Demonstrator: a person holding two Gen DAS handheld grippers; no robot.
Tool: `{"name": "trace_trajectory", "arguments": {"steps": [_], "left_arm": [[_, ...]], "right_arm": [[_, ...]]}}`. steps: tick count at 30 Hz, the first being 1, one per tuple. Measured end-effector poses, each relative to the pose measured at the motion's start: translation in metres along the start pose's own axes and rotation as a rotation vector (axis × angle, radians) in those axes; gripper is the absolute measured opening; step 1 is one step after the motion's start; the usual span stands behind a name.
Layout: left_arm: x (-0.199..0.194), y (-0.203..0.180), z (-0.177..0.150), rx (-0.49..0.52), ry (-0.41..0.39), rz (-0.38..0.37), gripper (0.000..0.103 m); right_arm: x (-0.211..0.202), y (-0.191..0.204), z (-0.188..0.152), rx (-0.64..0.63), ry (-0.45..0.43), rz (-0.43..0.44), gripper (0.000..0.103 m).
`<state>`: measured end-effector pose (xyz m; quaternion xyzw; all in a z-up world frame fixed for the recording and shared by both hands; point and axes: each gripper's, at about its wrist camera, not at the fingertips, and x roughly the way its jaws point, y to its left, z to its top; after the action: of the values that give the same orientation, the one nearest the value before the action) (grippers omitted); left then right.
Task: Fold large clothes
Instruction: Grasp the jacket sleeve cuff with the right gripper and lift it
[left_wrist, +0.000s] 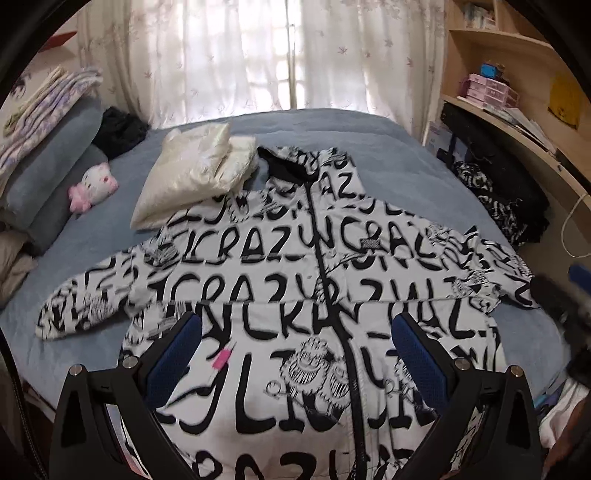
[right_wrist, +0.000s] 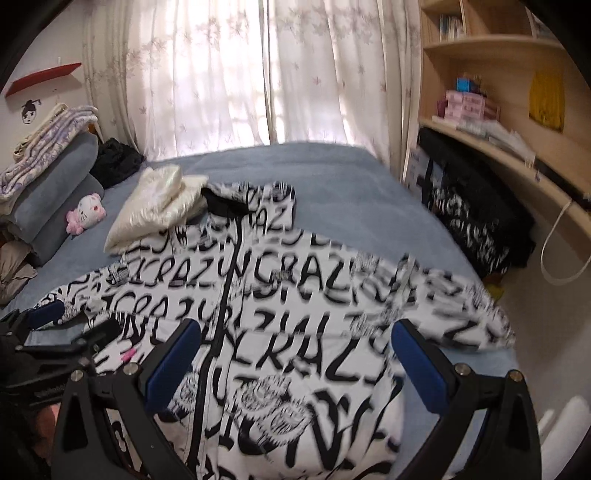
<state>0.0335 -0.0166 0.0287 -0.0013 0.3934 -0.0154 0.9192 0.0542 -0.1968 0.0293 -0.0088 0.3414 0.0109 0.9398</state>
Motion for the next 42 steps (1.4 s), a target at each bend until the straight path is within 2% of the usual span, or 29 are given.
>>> {"name": "trace_trajectory", "arguments": {"steps": [3, 7, 10, 13, 16, 20, 23, 27, 29, 33, 35, 38, 40, 42], "left_arm": [[-0.009, -0.005, 0.021, -0.005, -0.025, -0.059, 0.102], [-0.014, -0.015, 0.054, -0.008, -0.046, -0.095, 0.102], [-0.027, -0.028, 0.073, -0.005, -0.152, -0.108, 0.102], [-0.038, -0.043, 0.089, 0.022, -0.232, -0.141, 0.102], [-0.04, -0.065, 0.111, 0.057, -0.266, -0.145, 0.102], [-0.03, -0.092, 0.136, 0.065, -0.24, -0.174, 0.102], [-0.014, -0.121, 0.151, 0.076, -0.24, -0.158, 0.102], [0.027, -0.163, 0.162, 0.123, -0.21, -0.174, 0.102], [0.06, -0.186, 0.165, 0.145, -0.14, -0.174, 0.102], [0.118, -0.222, 0.155, 0.152, -0.025, -0.182, 0.102], [0.149, -0.238, 0.145, 0.154, 0.042, -0.202, 0.102], [0.183, -0.26, 0.127, 0.152, 0.112, -0.224, 0.102], [0.197, -0.273, 0.115, 0.159, 0.123, -0.235, 0.101], [0.208, -0.283, 0.104, 0.169, 0.125, -0.243, 0.101]], "right_arm": [[-0.02, -0.008, 0.024, -0.038, -0.081, -0.052, 0.103], [-0.049, -0.021, 0.049, -0.063, -0.211, -0.154, 0.103], [-0.069, -0.031, 0.063, -0.078, -0.31, -0.198, 0.103], [-0.075, -0.043, 0.072, -0.109, -0.341, -0.156, 0.103], [-0.065, -0.066, 0.081, -0.063, -0.285, -0.084, 0.103], [-0.043, -0.105, 0.088, 0.039, -0.227, -0.083, 0.103], [-0.012, -0.145, 0.089, 0.093, -0.158, -0.116, 0.103], [0.028, -0.196, 0.074, 0.191, -0.059, -0.141, 0.103], [0.051, -0.228, 0.062, 0.265, 0.006, -0.121, 0.103], [0.09, -0.281, 0.035, 0.393, 0.14, -0.09, 0.103], [0.109, -0.305, 0.021, 0.439, 0.227, -0.104, 0.103], [0.131, -0.349, -0.006, 0.556, 0.311, -0.126, 0.103], [0.143, -0.379, -0.027, 0.655, 0.368, -0.15, 0.098], [0.158, -0.415, -0.057, 0.812, 0.432, -0.143, 0.084]]}}
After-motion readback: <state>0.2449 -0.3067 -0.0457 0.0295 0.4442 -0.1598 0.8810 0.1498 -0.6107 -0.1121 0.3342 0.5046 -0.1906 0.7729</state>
